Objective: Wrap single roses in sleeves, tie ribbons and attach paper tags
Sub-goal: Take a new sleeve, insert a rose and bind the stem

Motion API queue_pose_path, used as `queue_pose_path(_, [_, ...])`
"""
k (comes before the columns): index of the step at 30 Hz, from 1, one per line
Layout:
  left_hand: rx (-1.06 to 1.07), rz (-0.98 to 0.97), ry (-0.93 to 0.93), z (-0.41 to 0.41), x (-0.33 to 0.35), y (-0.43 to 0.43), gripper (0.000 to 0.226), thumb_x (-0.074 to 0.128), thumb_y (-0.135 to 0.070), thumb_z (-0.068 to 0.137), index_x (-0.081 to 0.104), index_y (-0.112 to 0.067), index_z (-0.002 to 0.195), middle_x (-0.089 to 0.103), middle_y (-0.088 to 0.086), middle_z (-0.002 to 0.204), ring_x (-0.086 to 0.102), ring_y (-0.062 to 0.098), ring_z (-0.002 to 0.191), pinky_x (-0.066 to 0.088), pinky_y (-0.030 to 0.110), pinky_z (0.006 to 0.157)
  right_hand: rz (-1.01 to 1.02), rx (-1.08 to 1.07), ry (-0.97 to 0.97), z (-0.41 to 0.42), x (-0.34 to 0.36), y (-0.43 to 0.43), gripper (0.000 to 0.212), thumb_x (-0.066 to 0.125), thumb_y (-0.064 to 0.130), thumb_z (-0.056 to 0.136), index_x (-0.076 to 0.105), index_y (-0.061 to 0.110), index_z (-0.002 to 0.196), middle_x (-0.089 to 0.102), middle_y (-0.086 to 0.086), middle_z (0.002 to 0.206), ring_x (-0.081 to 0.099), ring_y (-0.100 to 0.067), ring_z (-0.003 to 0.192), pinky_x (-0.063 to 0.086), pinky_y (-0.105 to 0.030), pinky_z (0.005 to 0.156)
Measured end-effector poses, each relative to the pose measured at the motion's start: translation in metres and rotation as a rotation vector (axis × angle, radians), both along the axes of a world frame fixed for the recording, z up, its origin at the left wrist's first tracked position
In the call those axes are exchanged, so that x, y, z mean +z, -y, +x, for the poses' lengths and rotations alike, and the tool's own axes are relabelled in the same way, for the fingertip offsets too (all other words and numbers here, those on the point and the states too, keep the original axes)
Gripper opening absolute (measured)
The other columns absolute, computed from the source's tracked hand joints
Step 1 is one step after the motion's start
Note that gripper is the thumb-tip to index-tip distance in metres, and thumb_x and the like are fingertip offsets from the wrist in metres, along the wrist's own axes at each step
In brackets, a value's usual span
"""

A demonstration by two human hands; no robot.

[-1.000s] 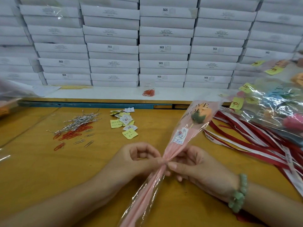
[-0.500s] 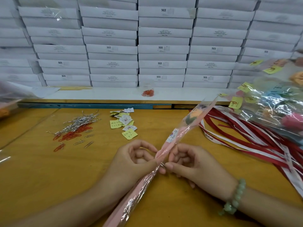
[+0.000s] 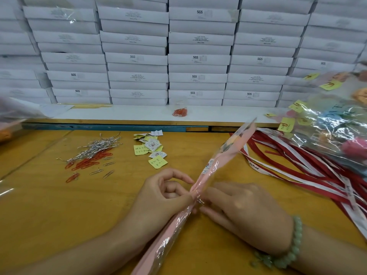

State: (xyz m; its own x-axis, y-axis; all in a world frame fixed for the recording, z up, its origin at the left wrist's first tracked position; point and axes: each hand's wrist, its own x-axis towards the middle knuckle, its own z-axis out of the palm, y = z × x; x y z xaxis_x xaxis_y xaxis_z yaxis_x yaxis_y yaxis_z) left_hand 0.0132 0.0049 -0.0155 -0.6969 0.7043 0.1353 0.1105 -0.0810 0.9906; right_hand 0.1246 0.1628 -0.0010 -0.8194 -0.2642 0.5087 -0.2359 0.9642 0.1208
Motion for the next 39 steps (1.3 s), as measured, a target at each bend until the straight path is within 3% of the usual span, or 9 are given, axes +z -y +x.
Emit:
queue_pose_path(5, [0.002, 0.001, 0.024, 0.001, 0.002, 0.000, 0.021, 0.083, -0.012, 0.073, 0.068, -0.017, 0.087, 0.070, 0.014, 0.065, 0.069, 0.026, 0.062, 0.052, 0.026, 0.056, 0.191, -0.028, -0.086, -0.001, 0.000, 0.001, 0.028, 0.047, 0.031, 0.090, 0.069, 0.022, 0.074, 0.060, 0.008, 0.063, 0.056, -0.011, 0.052, 0.043, -0.027, 0.037])
queue_pose_path(9, [0.011, 0.005, 0.033, 0.001, 0.003, -0.002, 0.038, 0.087, -0.019, 0.067, 0.064, -0.007, 0.096, 0.068, 0.014, 0.063, 0.069, 0.026, 0.061, 0.052, 0.025, 0.055, 0.235, -0.025, -0.130, -0.001, 0.001, 0.003, 0.031, 0.045, 0.032, 0.093, 0.067, 0.022, 0.073, 0.058, 0.007, 0.061, 0.054, -0.011, 0.049, 0.040, -0.025, 0.036])
queue_pose_path(13, [0.013, 0.014, 0.031, 0.000, 0.001, -0.001, 0.030, 0.084, -0.013, 0.069, 0.066, -0.008, 0.093, 0.068, 0.015, 0.063, 0.070, 0.029, 0.062, 0.052, 0.025, 0.053, 0.161, -0.073, 0.001, 0.000, 0.004, 0.004, 0.028, 0.044, 0.034, 0.092, 0.068, 0.025, 0.081, 0.061, 0.010, 0.067, 0.058, -0.009, 0.054, 0.044, -0.026, 0.039])
queue_pose_path(17, [-0.010, 0.019, 0.011, -0.002, -0.002, -0.001, 0.022, 0.076, -0.004, 0.076, 0.065, -0.008, 0.095, 0.069, 0.016, 0.064, 0.069, 0.022, 0.060, 0.049, 0.020, 0.053, -0.330, -0.108, 0.284, 0.000, 0.004, 0.004, 0.019, 0.043, 0.037, 0.096, 0.062, 0.033, 0.093, 0.065, 0.017, 0.086, 0.059, -0.003, 0.075, 0.047, -0.024, 0.062])
queue_pose_path(21, [-0.011, 0.021, -0.025, -0.002, -0.003, -0.003, 0.024, 0.076, -0.011, 0.074, 0.064, -0.008, 0.095, 0.070, 0.012, 0.064, 0.068, 0.018, 0.058, 0.048, 0.019, 0.053, -0.976, -0.002, 0.445, -0.004, 0.004, 0.007, 0.022, 0.053, 0.012, 0.096, 0.062, 0.016, 0.076, 0.061, 0.007, 0.059, 0.049, -0.002, 0.044, 0.036, -0.012, 0.049])
queue_pose_path(26, [-0.027, 0.042, -0.067, 0.000, -0.001, -0.002, 0.019, 0.074, -0.001, 0.081, 0.064, -0.008, 0.096, 0.069, 0.011, 0.064, 0.068, 0.018, 0.059, 0.051, 0.020, 0.056, -1.562, -0.058, 0.762, -0.006, 0.007, 0.007, 0.024, 0.046, 0.013, 0.099, 0.057, 0.010, 0.078, 0.049, 0.005, 0.054, 0.032, 0.000, 0.037, 0.023, -0.012, 0.031])
queue_pose_path(31, [-0.026, 0.056, -0.147, 0.003, 0.002, -0.002, 0.017, 0.076, -0.005, 0.079, 0.068, -0.014, 0.092, 0.066, 0.007, 0.064, 0.066, 0.018, 0.060, 0.052, 0.022, 0.059, -2.039, -0.017, 0.983, -0.007, 0.012, 0.003, 0.019, 0.054, 0.013, 0.089, 0.057, 0.009, 0.070, 0.044, 0.003, 0.053, 0.031, 0.001, 0.034, 0.022, -0.010, 0.028])
queue_pose_path(33, [-0.018, 0.054, -0.178, 0.003, 0.002, -0.002, 0.018, 0.078, -0.009, 0.078, 0.069, -0.019, 0.089, 0.065, 0.004, 0.064, 0.063, 0.015, 0.060, 0.051, 0.021, 0.060, -2.058, 0.001, 1.010, -0.007, 0.013, 0.003, 0.020, 0.054, 0.013, 0.089, 0.058, 0.009, 0.070, 0.044, 0.002, 0.054, 0.032, 0.001, 0.035, 0.024, -0.010, 0.029])
queue_pose_path(39, [0.034, 0.046, -0.200, 0.003, 0.001, -0.002, 0.024, 0.078, -0.004, 0.077, 0.059, -0.013, 0.088, 0.063, -0.001, 0.062, 0.059, 0.009, 0.059, 0.051, 0.018, 0.060, -1.655, -0.057, 0.781, -0.011, 0.009, 0.002, 0.017, 0.045, 0.014, 0.099, 0.056, 0.002, 0.094, 0.056, 0.000, 0.059, 0.039, -0.002, 0.036, 0.027, -0.013, 0.030])
